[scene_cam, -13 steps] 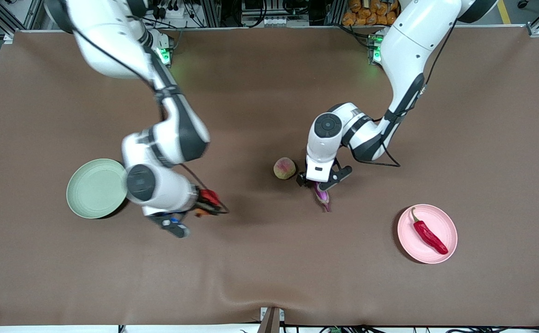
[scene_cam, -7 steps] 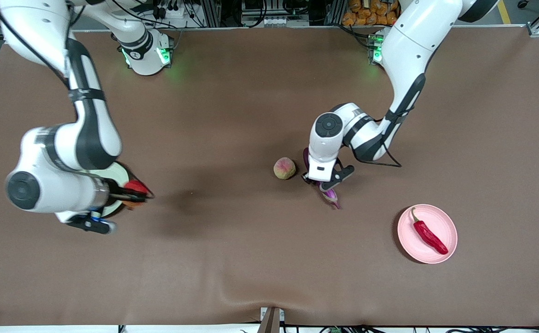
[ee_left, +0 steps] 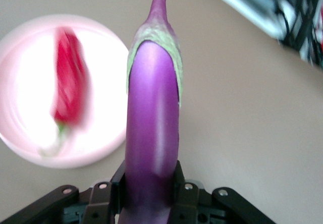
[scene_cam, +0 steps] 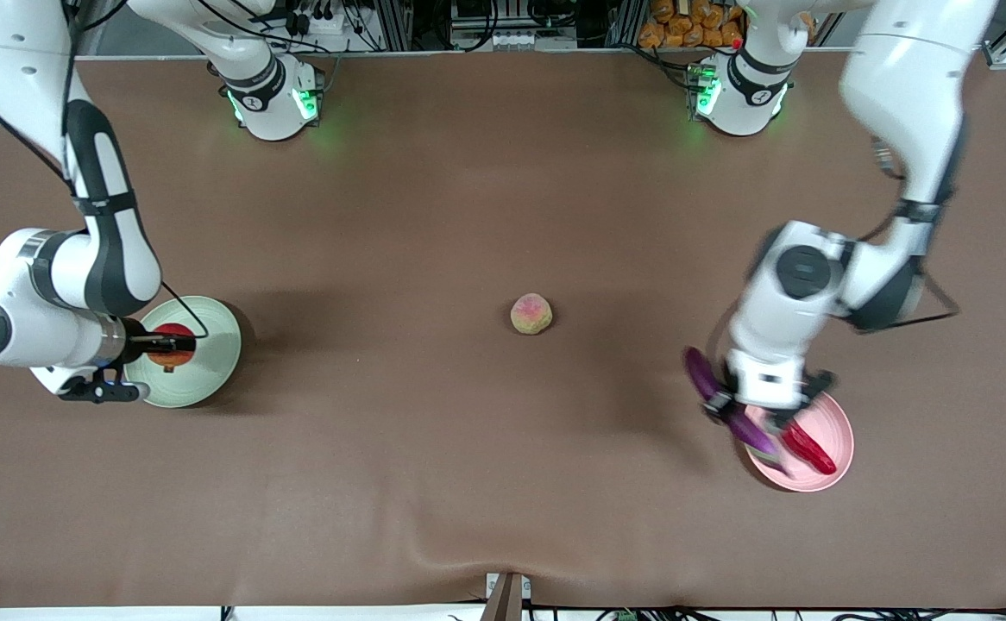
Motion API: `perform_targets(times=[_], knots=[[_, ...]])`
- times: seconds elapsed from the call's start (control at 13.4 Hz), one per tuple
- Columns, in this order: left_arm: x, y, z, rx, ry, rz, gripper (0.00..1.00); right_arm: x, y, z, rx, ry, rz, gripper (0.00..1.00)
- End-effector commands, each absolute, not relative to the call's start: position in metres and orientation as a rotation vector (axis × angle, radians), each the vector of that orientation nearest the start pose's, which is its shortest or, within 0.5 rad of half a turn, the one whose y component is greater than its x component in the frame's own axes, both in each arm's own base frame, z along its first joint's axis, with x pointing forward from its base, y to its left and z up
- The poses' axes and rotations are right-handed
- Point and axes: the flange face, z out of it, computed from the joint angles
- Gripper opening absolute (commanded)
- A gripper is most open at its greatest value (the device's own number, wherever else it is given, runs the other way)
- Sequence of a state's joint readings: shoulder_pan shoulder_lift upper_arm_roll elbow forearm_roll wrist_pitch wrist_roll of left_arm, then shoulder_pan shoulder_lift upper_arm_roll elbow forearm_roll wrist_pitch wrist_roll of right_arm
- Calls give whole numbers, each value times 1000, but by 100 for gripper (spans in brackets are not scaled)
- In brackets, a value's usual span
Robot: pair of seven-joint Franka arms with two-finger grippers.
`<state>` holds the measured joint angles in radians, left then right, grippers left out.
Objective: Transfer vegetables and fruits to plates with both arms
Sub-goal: 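Carry the red apple to the green plate while the left gripper lifts the eggplant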
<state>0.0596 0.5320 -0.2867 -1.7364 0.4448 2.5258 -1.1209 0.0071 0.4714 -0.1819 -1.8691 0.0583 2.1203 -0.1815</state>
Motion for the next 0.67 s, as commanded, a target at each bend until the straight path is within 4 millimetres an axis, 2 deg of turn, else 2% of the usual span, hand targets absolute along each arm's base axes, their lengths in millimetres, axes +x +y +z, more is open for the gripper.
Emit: perform_targets(times=[0.0, 0.07, 0.15, 0.22, 0.37, 0.6], knots=[[706, -75, 303, -3016, -906, -512, 0, 579, -105, 239, -3124, -27, 313, 0], [713, -58, 295, -3024, -895, -496, 0, 577, -106, 237, -3119, -22, 329, 34], [717, -42, 286, -3022, -904, -482, 0, 575, -107, 235, -3113, -10, 339, 99], [719, -25, 279, -3014, -919, -472, 0, 574, -106, 234, -3109, -9, 347, 100], [722, -12, 266, -3024, -967, -435, 0, 573, -101, 237, -3099, 0, 376, 100], [724, -11, 258, -3035, -1018, -409, 0, 583, -68, 270, -2969, 65, 405, 100]])
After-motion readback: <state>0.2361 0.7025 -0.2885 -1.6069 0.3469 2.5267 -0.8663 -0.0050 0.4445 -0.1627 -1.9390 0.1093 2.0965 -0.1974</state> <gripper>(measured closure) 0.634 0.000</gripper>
